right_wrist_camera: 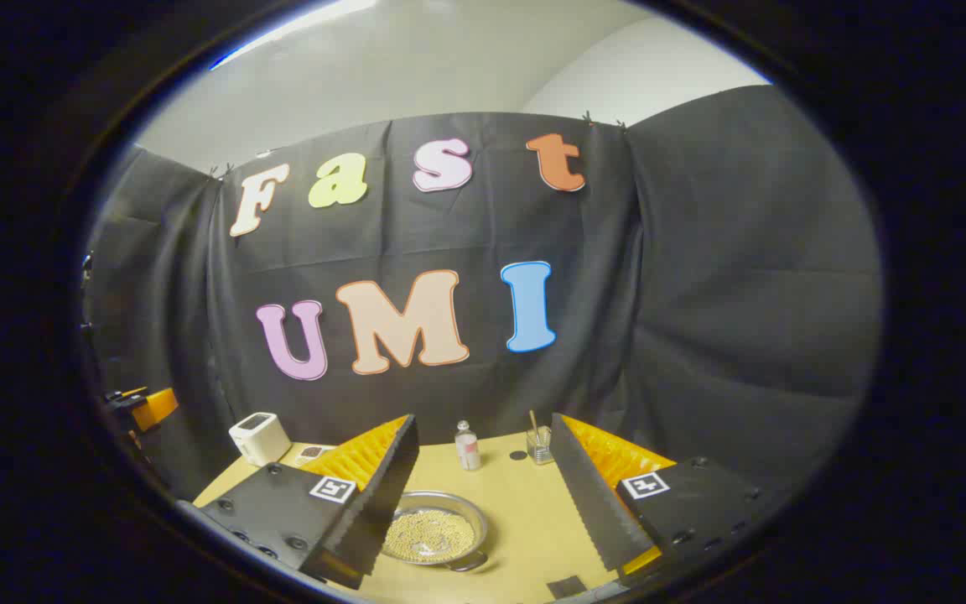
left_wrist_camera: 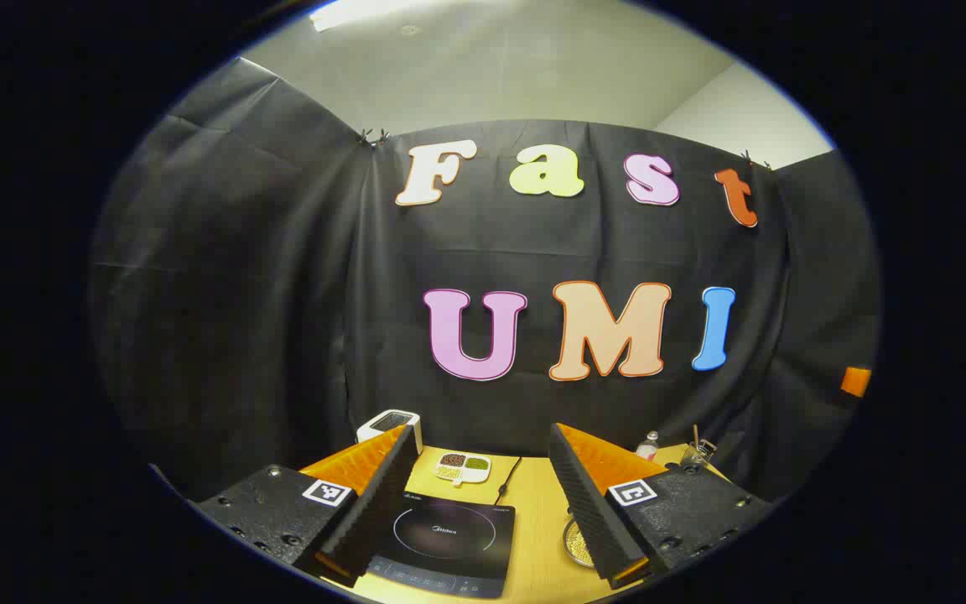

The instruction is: First push the handle of the pot to place it horizontally, then grasp the pot with both hands and set it on the induction cooktop.

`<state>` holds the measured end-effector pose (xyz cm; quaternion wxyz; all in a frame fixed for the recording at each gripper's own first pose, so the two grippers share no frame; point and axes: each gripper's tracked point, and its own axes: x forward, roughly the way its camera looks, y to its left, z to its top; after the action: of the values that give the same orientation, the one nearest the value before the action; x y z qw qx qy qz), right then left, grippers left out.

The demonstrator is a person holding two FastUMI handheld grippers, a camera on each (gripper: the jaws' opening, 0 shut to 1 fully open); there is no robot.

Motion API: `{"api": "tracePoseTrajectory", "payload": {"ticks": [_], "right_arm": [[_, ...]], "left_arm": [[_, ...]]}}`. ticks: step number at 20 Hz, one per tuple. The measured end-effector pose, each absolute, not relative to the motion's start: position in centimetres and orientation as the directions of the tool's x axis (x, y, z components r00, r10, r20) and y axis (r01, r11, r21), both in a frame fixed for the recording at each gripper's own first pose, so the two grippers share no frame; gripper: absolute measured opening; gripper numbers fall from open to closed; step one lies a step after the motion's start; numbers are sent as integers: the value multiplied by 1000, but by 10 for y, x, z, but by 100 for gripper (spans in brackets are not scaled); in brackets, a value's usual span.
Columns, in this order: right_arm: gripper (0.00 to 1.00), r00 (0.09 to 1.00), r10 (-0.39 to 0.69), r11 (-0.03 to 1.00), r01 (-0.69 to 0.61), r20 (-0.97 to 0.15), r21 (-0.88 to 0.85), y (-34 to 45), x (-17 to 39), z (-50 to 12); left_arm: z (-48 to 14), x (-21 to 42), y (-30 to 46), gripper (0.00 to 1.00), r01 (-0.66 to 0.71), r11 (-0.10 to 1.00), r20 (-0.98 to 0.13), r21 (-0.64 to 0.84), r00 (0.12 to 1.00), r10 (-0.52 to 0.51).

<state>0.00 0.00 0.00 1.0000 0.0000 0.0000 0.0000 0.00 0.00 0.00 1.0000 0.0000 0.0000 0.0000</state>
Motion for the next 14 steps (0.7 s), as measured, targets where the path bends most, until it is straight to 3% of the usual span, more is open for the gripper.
{"api": "tracePoseTrajectory", "payload": {"ticks": [12, 14], "right_arm": [[93, 999, -43, 999, 43, -30, 12, -14, -11, -16], [93, 998, -50, 999, 50, -24, 5, -15, -12, -12]], "left_arm": [[-25, 2, 15, 96, -15, 1000, -56, 8, 998, 15], [-29, -1, 17, 92, -17, 1000, -69, 13, 997, 17]]}}
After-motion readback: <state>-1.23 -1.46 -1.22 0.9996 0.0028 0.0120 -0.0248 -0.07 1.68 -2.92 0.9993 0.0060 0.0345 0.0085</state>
